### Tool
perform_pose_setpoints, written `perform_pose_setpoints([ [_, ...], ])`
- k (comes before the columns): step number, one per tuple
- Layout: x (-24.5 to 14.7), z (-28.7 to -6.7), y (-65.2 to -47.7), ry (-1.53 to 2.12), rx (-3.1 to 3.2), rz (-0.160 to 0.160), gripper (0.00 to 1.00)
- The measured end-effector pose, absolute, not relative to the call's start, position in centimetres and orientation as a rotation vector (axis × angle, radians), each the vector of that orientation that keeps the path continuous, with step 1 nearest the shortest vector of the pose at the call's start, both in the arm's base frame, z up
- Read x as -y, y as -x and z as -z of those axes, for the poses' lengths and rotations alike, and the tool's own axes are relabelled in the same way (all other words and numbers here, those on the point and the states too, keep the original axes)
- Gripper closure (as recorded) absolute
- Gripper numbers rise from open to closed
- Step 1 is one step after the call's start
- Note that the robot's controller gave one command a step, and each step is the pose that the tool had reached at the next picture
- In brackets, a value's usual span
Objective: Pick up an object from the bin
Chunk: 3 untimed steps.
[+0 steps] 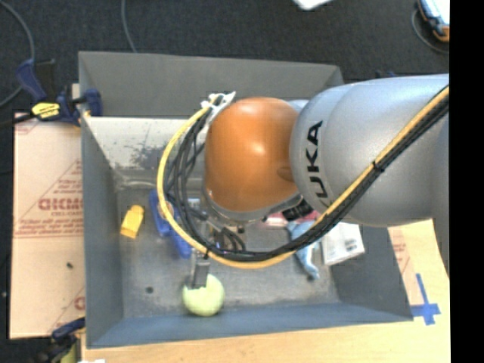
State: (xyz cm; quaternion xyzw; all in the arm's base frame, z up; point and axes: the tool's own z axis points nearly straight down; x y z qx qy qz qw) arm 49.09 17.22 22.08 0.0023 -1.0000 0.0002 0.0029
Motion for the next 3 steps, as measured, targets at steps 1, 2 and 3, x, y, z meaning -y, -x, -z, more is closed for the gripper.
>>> perform_pose_setpoints([
  [1, -17.1, -22.5, -49.3, 0.001, 3.144, 0.002, 0.0],
  [2, -15.5, -17.9, -51.3, -0.125, 3.134, -0.002, 0.0],
  [3, -15.6, -17.1, -50.1, -0.279, 3.132, 0.002, 0.0],
])
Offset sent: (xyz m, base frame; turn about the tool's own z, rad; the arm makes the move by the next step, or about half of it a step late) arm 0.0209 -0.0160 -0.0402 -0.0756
